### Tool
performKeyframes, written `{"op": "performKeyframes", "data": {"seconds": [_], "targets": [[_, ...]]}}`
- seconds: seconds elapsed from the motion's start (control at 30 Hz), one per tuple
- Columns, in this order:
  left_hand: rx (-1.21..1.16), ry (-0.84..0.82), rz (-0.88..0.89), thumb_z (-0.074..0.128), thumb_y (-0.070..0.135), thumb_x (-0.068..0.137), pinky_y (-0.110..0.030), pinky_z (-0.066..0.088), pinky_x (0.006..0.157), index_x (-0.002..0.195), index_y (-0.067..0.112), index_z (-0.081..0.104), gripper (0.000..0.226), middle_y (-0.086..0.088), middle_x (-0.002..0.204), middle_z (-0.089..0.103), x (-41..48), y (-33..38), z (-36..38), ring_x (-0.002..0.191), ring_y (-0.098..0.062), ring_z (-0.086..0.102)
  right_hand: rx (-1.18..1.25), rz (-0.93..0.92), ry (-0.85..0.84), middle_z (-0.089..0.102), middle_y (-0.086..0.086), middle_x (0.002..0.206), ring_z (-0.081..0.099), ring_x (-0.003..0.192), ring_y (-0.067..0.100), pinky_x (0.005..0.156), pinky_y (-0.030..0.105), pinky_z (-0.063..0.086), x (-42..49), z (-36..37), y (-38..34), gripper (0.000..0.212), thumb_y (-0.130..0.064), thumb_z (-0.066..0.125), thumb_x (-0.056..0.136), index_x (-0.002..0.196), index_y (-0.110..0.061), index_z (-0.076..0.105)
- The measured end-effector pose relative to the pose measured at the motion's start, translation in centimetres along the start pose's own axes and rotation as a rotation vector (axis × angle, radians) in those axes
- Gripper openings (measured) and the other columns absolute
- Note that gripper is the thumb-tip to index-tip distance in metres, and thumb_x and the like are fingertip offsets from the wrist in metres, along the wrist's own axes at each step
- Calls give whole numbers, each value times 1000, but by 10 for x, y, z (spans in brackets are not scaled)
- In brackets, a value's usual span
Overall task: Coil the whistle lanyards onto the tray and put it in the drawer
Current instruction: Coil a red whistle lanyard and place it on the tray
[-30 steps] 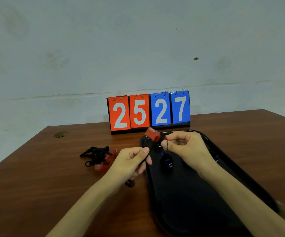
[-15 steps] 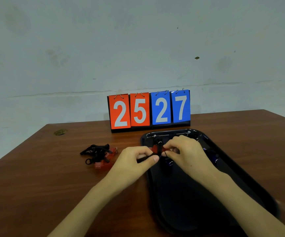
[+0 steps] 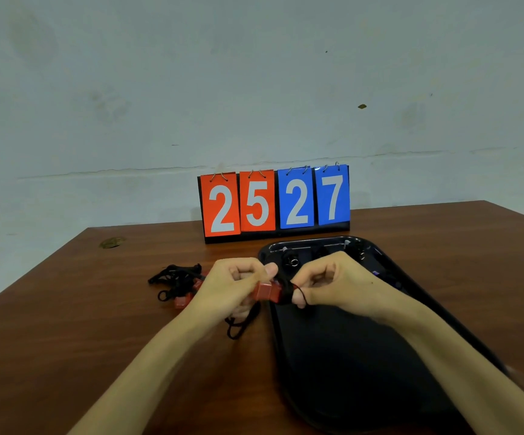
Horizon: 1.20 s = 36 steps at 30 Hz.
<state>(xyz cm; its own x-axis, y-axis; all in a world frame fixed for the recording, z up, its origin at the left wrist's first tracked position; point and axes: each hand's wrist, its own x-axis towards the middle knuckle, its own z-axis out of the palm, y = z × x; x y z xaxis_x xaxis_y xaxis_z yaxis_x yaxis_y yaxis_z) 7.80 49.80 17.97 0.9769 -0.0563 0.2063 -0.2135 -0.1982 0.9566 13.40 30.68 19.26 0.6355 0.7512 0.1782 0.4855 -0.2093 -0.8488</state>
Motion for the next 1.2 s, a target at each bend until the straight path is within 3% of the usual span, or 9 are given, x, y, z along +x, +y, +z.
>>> {"op": "performKeyframes", "data": {"seconds": [0.2, 0.3, 0.5, 0.7, 0.83, 0.93, 1.07, 1.2], "targets": [[-181, -63, -48, 56, 37, 81, -18, 25, 34, 82, 3, 64, 34, -6, 52, 45, -1, -7, 6, 32, -9, 31, 172, -15, 175, 69, -5, 70, 64, 72, 6, 73, 16, 52, 0, -1, -2, 14, -7, 66, 79, 75, -20, 70], [-89, -34, -59, 52, 35, 87, -18, 19, 36, 87, 4, 65, 33, -3, 53, 45, 0, -10, 9, 34, -9, 26, 187, -19, 294, 70, -3, 72, 65, 71, 5, 70, 15, 52, 0, 0, -1, 10, -8, 68, 79, 78, -18, 70], [94, 27, -28, 45, 26, 96, -16, 25, 33, 89, 6, 65, 29, -2, 51, 46, 3, -15, 12, 32, -6, 30, 123, 58, 558, 69, -8, 70, 62, 65, -2, 60, 11, 49, 6, -2, 9, 8, -13, 70, 80, 80, -22, 70], [332, -18, 41, 44, 30, 97, -12, 35, 49, 85, 17, 66, 28, 7, 45, 48, -1, -20, 18, 41, -1, 40, -189, 148, 720, 67, -9, 77, 61, 74, 4, 74, 20, 49, 9, 2, 22, 8, -20, 71, 80, 88, -19, 71], [413, -16, 103, 48, 34, 95, -19, 41, 57, 80, 19, 65, 27, 8, 48, 51, -5, -19, 20, 48, -2, 46, -649, 97, 610, 58, -14, 79, 51, 74, 2, 72, 18, 42, 6, 8, 23, 14, -30, 66, 84, 95, -22, 69], [442, 46, 142, 52, 34, 92, -17, 43, 58, 75, 22, 65, 24, 9, 54, 56, -4, -15, 15, 52, -1, 51, -780, 32, 464, 55, -12, 85, 45, 82, 3, 73, 19, 36, 6, 9, 23, 15, -33, 64, 84, 97, -25, 66], [541, 115, 165, 55, 39, 87, -31, 50, 69, 77, 27, 64, 19, 2, 72, 65, 1, -14, 3, 72, -10, 61, -674, -27, 239, 55, -13, 79, 49, 77, 3, 72, 19, 41, 6, 11, 23, 9, -29, 69, 80, 88, -27, 67], [509, 122, 179, 56, 36, 87, -22, 49, 68, 75, 22, 65, 21, 4, 70, 65, 2, -11, -2, 70, -7, 61, -387, -39, 110, 58, -14, 69, 54, 68, -2, 64, 11, 43, 4, 11, 15, 6, -20, 72, 79, 82, -23, 69]]}}
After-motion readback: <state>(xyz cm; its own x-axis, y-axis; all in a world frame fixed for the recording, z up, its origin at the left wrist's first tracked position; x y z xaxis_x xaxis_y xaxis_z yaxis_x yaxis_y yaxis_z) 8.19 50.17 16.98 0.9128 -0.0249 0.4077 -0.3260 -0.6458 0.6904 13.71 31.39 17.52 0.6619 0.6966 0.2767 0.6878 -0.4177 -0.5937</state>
